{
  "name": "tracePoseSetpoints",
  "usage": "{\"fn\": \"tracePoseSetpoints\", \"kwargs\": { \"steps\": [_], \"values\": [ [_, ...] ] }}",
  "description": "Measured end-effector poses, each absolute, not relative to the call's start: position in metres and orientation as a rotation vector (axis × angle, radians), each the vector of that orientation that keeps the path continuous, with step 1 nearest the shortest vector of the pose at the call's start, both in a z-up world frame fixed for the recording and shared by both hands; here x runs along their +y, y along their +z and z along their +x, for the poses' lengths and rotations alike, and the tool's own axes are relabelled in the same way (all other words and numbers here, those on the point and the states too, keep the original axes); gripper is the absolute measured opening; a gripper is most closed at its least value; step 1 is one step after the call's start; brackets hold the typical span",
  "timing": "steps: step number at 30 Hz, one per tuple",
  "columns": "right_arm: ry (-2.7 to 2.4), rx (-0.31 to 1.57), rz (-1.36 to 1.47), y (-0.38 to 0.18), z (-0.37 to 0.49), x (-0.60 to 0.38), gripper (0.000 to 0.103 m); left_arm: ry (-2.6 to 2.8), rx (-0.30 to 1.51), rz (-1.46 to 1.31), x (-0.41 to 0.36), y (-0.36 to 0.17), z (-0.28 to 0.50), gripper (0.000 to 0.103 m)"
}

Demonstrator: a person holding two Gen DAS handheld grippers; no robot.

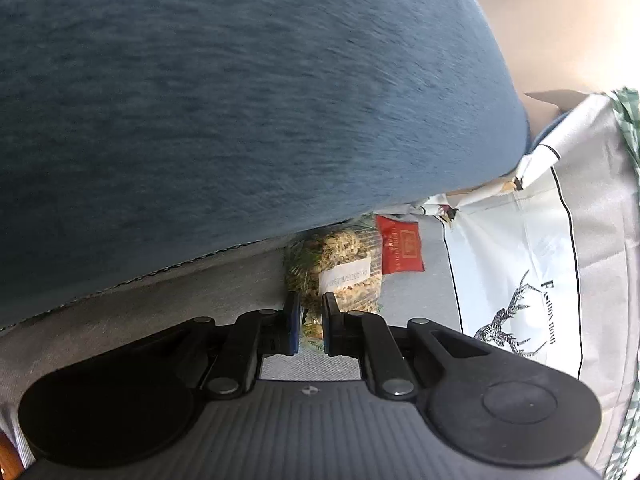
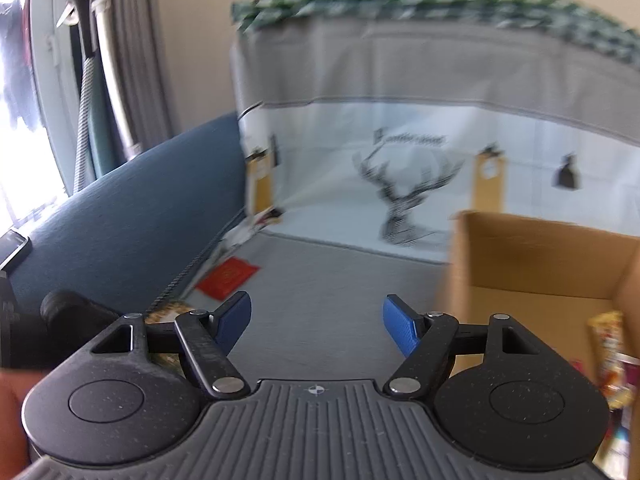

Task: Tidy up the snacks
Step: 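Move both tools back from the box to the remaining snacks, then grasp the red square candy packet with the right tool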

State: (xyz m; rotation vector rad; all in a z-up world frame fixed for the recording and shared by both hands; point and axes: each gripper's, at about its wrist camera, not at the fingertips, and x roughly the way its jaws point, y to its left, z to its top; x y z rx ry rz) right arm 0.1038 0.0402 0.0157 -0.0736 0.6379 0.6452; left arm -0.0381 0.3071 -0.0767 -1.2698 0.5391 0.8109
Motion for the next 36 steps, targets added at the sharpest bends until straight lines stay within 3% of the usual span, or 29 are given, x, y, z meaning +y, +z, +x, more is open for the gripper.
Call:
{"fn": "tracePoseSetpoints", "kwargs": {
  "steps": [4,6,8,18,26,28,32,36],
  "values": [
    [0.709,0.786,0.002,0.006,0.14,0.103,0.072,0.829,0.543,-1.274,0.305,-0.076,-0.045,0.012],
    [0.728,0.859,0.027,-0.007,0.157,0.135,0.06,0.834,0.547,-1.275,0.303,-0.076,-0.049,0.012],
    [0.723,0.934,0.045,-0.024,0.175,0.164,0.058,0.844,0.551,-1.271,0.304,-0.076,-0.052,0.016],
    [0.696,1.067,-0.029,-0.081,0.219,0.265,0.066,0.846,0.576,-1.245,0.308,-0.073,-0.041,0.017],
    [0.649,0.994,-0.186,-0.094,0.214,0.29,0.066,0.846,0.587,-1.246,0.309,-0.071,-0.018,0.02],
    [0.65,0.96,-0.257,-0.095,0.208,0.294,0.062,0.846,0.593,-1.246,0.309,-0.071,-0.018,0.022],
    [0.701,0.869,-0.407,-0.095,0.192,0.298,0.037,0.851,0.596,-1.238,0.312,-0.07,-0.019,0.024],
    [0.732,0.832,-0.463,-0.089,0.181,0.283,0.023,0.854,0.594,-1.235,0.31,-0.067,-0.018,0.024]
  ]
}}
